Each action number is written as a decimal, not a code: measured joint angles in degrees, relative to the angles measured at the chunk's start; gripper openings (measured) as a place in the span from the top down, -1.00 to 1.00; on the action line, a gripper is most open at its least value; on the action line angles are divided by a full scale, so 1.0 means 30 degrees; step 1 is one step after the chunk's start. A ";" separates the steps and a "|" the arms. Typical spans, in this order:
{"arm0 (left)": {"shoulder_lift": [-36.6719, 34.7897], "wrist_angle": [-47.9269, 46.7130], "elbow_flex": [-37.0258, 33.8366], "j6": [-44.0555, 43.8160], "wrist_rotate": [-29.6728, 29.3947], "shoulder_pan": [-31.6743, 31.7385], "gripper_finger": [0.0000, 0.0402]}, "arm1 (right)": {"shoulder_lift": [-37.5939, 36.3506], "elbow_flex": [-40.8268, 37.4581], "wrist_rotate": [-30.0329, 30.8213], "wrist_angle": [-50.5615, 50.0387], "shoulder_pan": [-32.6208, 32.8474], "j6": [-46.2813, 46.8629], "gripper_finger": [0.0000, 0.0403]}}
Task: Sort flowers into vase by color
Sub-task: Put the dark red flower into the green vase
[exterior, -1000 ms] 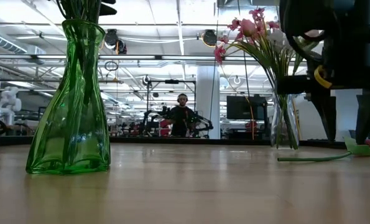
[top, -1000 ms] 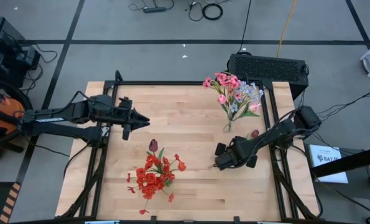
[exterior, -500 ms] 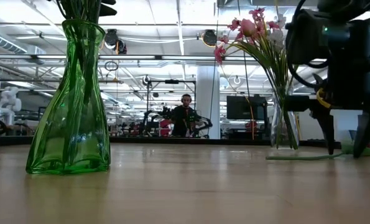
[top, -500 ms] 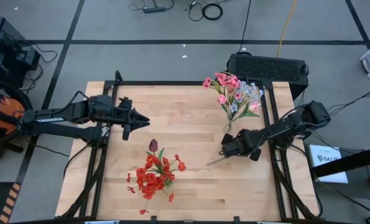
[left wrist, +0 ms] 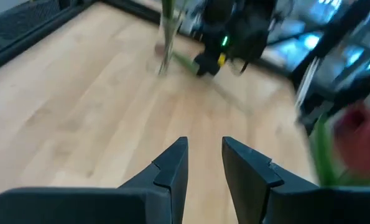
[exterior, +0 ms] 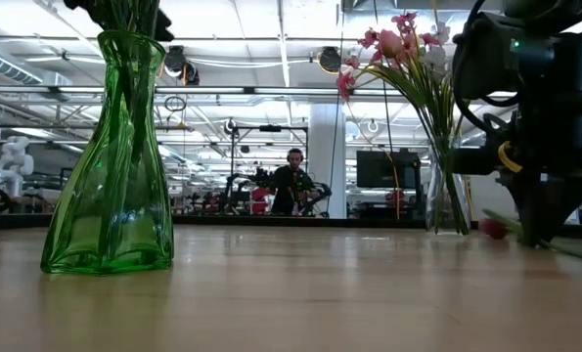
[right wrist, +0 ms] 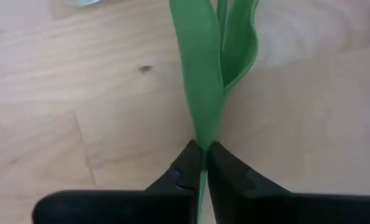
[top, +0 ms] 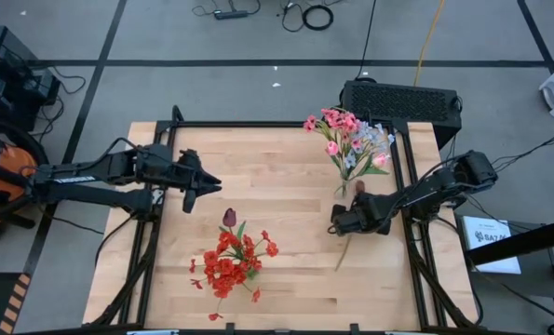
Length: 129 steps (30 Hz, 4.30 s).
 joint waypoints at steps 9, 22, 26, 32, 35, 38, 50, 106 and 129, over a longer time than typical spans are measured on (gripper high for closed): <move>-0.1566 0.3977 -0.3106 0.4314 0.0023 -0.0331 0.48 | 0.0040 0.0257 -0.0585 0.0311 0.0095 -0.3303 0.98; -0.7355 1.0472 -1.1895 0.3784 0.1189 -0.1451 0.48 | 0.0098 0.0517 -0.0169 0.0597 0.0397 -0.3612 0.99; -0.8894 1.3434 -1.4259 0.3596 0.0993 -0.1727 0.48 | 0.0098 0.0525 -0.0176 0.0632 0.0397 -0.3601 0.99; -1.0140 1.2099 -1.5125 0.3685 -0.0709 -0.1719 0.48 | 0.0091 0.0554 -0.0183 0.0695 0.0404 -0.3597 1.00; -1.0302 1.1638 -1.5132 0.4157 -0.1232 -0.1719 0.48 | 0.0091 0.0557 -0.0183 0.0722 0.0411 -0.3672 1.00; -1.0287 1.1142 -1.5132 0.4055 -0.1204 -0.1719 0.48 | 0.0091 0.0561 -0.0183 0.0786 0.0411 -0.3693 1.00; -1.0287 1.0574 -1.5140 0.4137 -0.1128 -0.1719 0.48 | 0.0076 0.0576 0.0303 0.0870 0.0431 -0.6167 1.00; -1.0287 1.0610 -1.5161 0.4634 -0.1907 -0.1719 0.48 | -0.4634 0.0590 0.3320 3.2544 0.6546 -4.1765 1.00; -1.0287 1.0596 -1.5169 0.4634 -0.1907 -0.1719 0.48 | 0.4355 0.8375 0.1617 3.2848 0.6650 -4.4130 1.00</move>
